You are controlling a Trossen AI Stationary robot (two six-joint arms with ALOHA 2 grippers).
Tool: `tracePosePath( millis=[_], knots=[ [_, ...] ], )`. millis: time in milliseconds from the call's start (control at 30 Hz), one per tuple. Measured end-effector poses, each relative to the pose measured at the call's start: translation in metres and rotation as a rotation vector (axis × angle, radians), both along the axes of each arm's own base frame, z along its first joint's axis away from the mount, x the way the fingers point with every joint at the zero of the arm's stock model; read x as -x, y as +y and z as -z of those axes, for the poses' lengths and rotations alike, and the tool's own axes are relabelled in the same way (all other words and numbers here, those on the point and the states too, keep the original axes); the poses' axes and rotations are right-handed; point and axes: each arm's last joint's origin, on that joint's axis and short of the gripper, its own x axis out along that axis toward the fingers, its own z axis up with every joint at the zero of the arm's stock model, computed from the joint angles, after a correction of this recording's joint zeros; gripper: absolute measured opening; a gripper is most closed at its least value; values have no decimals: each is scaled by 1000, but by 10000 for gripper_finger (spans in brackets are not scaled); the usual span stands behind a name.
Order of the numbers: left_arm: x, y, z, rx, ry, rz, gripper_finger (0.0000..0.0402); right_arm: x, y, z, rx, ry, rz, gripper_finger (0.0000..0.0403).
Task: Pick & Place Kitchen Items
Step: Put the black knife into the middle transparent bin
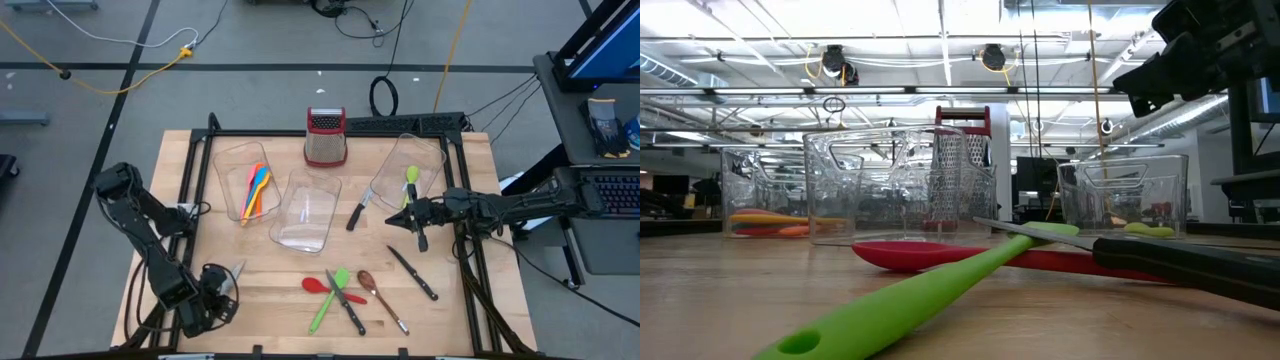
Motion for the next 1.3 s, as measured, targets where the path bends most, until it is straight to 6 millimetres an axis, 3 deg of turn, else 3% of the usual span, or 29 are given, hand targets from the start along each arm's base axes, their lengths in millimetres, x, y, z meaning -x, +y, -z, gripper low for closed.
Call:
tracePosePath(
  millis=[167,367,567,900,1033,1267,1300],
  knots=[
    [-2,-1,4,-23,-5,-8,229,0,0,0,0,1,0,0],
    [-3,-6,22,-42,95,-4,260,0,0,0,0,2,0,0],
    [-3,-10,37,-80,149,1,271,0,0,0,-5,1,0,0],
    [-4,-13,43,-60,209,12,269,0,0,0,-11,-2,1,0],
    [-3,-13,44,-53,236,21,227,0,0,0,-11,-2,1,0],
    [-3,-12,43,-68,217,31,58,0,0,0,-11,-2,1,0],
    [-3,-12,43,-72,211,36,54,0,0,0,-11,-2,1,0]
  ],
)
